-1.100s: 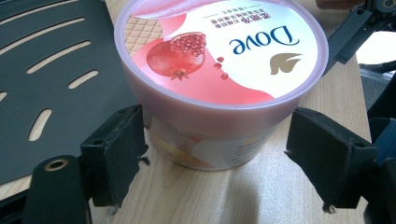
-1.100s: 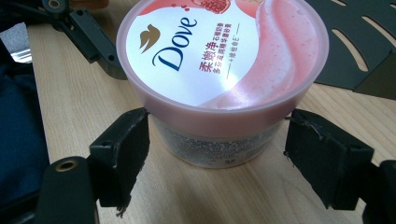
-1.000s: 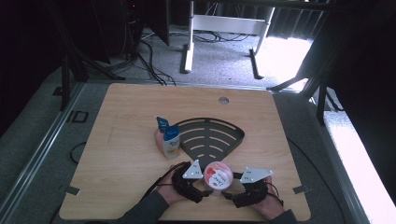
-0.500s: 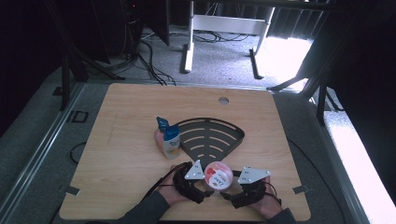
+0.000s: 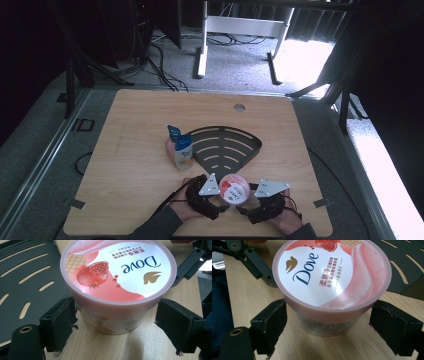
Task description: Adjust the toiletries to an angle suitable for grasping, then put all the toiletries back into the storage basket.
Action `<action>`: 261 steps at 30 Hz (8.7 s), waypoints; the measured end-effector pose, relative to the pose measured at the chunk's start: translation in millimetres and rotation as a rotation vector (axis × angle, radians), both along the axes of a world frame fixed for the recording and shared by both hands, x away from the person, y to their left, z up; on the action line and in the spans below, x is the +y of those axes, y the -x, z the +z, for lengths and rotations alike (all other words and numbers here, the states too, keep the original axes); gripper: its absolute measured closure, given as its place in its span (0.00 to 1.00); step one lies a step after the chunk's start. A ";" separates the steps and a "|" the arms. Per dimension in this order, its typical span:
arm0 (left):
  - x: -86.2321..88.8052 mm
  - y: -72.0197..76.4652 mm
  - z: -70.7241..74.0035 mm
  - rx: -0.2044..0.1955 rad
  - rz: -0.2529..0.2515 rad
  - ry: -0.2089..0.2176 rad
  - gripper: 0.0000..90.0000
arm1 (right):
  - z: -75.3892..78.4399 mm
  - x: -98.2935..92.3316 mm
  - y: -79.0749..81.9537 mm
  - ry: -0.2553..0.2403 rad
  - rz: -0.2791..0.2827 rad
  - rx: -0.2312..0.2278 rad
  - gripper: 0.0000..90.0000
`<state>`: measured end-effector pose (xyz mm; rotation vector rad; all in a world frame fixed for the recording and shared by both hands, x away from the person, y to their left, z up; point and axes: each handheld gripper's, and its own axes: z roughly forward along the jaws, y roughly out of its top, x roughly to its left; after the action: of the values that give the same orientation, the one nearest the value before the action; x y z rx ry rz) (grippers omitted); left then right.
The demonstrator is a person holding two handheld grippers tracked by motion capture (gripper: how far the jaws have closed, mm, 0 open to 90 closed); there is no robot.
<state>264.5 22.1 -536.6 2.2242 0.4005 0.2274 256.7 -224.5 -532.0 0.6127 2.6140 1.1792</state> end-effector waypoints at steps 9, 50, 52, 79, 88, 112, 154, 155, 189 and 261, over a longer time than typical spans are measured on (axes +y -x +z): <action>-0.1 0.8 4.6 -0.016 -0.010 -0.023 0.19 | 1.3 0.3 0.2 0.000 0.003 0.006 0.16; -16.2 -28.5 36.4 -0.051 -0.020 -0.040 0.19 | 34.9 -12.2 -25.5 0.033 0.000 -0.042 0.16; -16.7 -30.1 37.5 -0.049 -0.018 -0.039 0.19 | 36.2 -12.6 -26.9 0.035 -0.001 -0.042 0.16; -21.2 -50.2 42.9 -0.025 0.011 -0.045 0.19 | 44.4 -13.8 -50.9 0.056 0.009 -0.038 0.16; -21.9 -54.0 43.8 -0.024 0.016 -0.043 0.19 | 44.5 -14.3 -55.0 0.050 0.005 -0.039 0.16; -33.0 -68.6 52.4 -0.034 0.033 -0.019 0.19 | 53.9 -25.2 -68.7 0.035 -0.015 -0.050 0.15; -38.1 -97.8 58.4 -0.051 0.099 -0.017 0.19 | 59.5 -27.2 -107.6 0.029 -0.012 -0.056 0.15; -38.3 -99.3 58.6 -0.048 0.103 -0.011 0.19 | 59.8 -27.6 -108.6 0.027 -0.013 -0.055 0.15; -49.8 -130.4 48.5 -0.059 0.204 -0.025 0.19 | 52.7 -26.9 -152.3 0.055 -0.044 -0.018 0.16; -62.3 -160.3 11.2 0.027 0.221 -0.053 0.26 | 23.1 -32.6 -175.8 0.159 -0.119 0.051 0.25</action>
<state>424.8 -40.3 -525.4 2.2363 0.6636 0.3286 432.4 -257.1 -508.9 0.7631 2.6392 0.9226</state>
